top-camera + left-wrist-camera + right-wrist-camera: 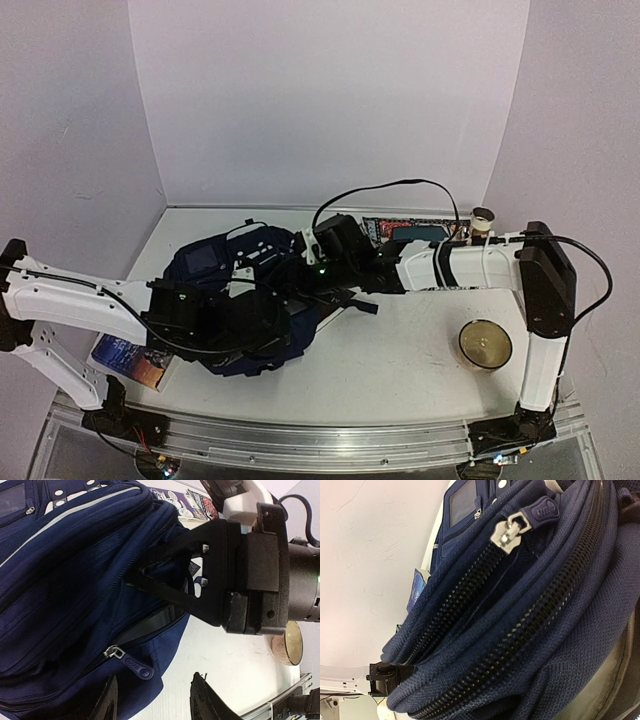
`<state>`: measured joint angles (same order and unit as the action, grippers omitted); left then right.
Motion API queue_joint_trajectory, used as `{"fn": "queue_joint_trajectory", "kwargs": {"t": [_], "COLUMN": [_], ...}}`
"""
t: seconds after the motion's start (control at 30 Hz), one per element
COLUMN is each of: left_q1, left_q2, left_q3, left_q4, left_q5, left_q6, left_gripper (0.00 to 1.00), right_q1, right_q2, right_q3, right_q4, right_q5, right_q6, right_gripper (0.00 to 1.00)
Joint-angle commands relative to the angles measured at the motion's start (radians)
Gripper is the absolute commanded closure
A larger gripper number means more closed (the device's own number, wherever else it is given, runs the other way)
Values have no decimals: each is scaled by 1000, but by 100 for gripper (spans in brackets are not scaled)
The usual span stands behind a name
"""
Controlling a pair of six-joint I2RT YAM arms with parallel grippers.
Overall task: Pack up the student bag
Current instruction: Grab the largest pocket of the student bag, then unzip the largest pocket of the student bag.
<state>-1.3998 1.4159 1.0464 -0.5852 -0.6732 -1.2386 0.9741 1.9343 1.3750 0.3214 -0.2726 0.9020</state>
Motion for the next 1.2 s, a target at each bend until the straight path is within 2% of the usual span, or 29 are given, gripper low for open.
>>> {"fn": "queue_joint_trajectory", "kwargs": {"t": [0.0, 0.43, 0.53, 0.67, 0.77, 0.97, 1.1, 1.17], "left_q1": [19, 103, 114, 115, 114, 115, 115, 115], "left_q2": [65, 171, 173, 139, 94, -33, -60, -67], "left_q3": [74, 38, 25, -3, -39, -114, -80, -69], "left_q4": [-6, 31, 52, 54, 53, 55, 62, 62], "left_q5": [-4, 119, 137, 139, 133, 120, 113, 101], "left_q6": [-1, -14, -12, -25, -48, -127, -102, -72], "left_gripper": [52, 62, 71, 90, 100, 100, 73, 64], "right_q1": [-2, 8, 8, 9, 9, 8, 7, 7], "right_q2": [-5, -24, -29, -41, -48, -49, -28, -26], "right_q3": [66, 55, 56, 49, 46, 49, 64, 57], "right_q4": [76, 79, 79, 79, 78, 72, 66, 58], "right_q5": [14, -4, -10, -10, -11, -11, -37, -37], "right_q6": [-20, -21, -25, -36, -49, -68, -69, -75], "right_gripper": [100, 100, 100, 100, 100, 100, 100, 100]}}
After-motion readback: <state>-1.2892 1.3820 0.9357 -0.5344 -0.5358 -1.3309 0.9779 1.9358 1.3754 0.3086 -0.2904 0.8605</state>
